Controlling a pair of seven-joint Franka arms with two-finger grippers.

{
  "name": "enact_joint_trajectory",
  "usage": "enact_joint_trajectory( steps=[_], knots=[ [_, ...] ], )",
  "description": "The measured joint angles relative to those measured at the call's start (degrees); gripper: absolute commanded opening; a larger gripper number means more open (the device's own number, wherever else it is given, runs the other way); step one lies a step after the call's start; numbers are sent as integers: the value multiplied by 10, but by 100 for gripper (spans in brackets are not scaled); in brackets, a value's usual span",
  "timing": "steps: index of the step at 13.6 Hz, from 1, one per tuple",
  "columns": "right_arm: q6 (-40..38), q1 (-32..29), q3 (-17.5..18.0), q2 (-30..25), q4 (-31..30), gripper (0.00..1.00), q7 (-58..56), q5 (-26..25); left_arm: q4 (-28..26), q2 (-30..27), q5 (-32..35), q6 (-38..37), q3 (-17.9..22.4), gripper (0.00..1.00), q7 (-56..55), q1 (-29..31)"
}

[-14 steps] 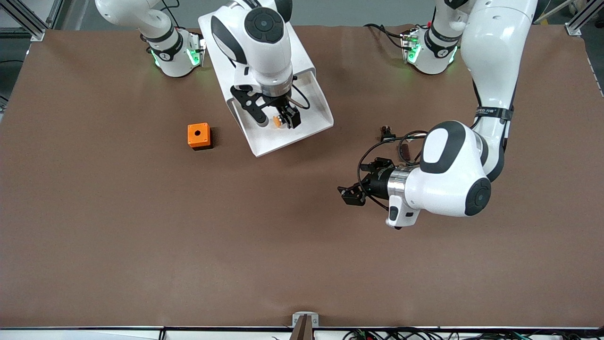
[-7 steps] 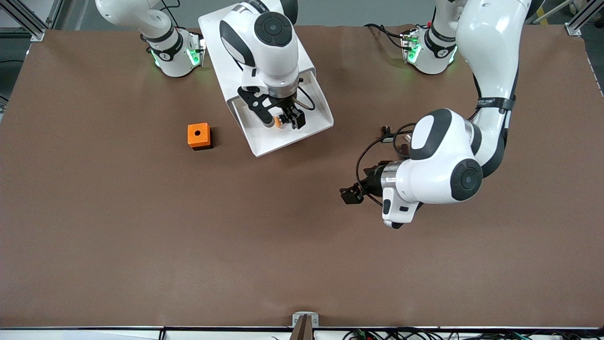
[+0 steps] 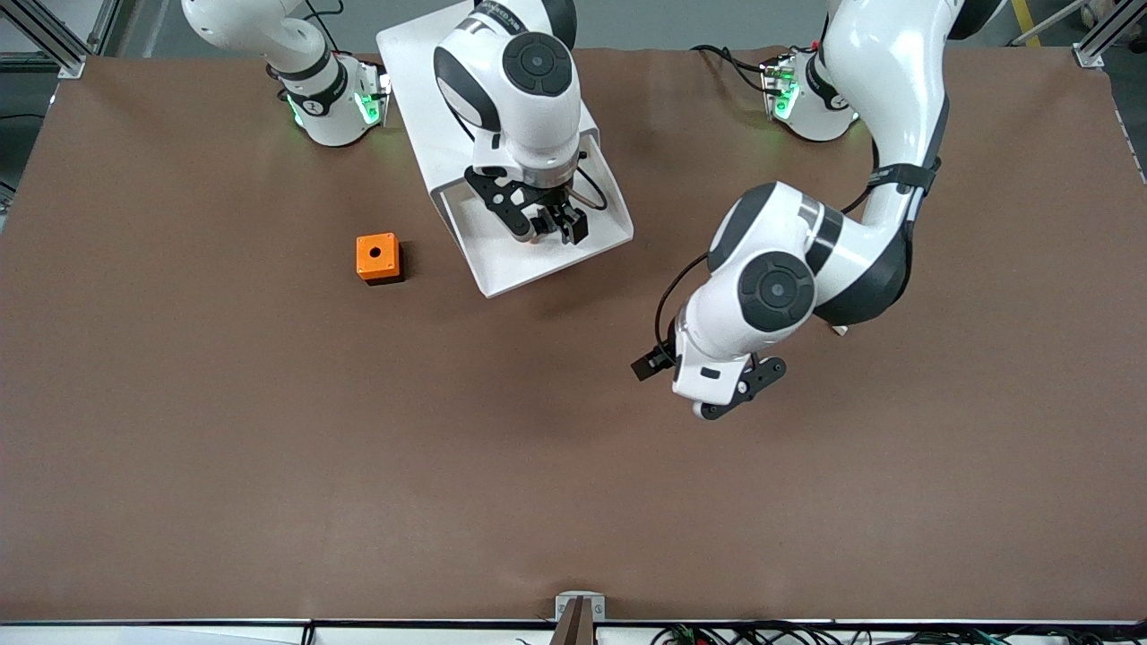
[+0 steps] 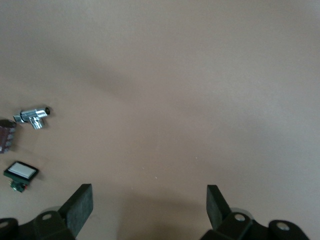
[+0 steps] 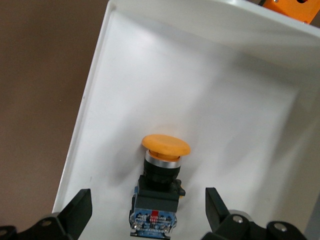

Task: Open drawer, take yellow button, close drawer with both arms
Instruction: 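Grasp the yellow mushroom button with the right gripper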

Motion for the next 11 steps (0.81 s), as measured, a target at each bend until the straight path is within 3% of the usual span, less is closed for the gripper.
enact_joint_trajectory(
  steps=[6,7,8,9,11],
  knots=[
    [-1,4,0,4,0,100,11,0,0,-1,7,0,-7,100,0,-3],
    [-2,4,0,4,0,85,11,0,0,-2,7,0,-6,100,0,0],
    [-5,4,0,4,0,54,11,0,0,-3,7,0,-6,100,0,2],
    [-7,4,0,4,0,40,11,0,0,-3,7,0,-6,100,0,3],
    [-12,7,0,4,0,39,11,0,0,-3,7,0,-6,100,0,3]
  ],
)
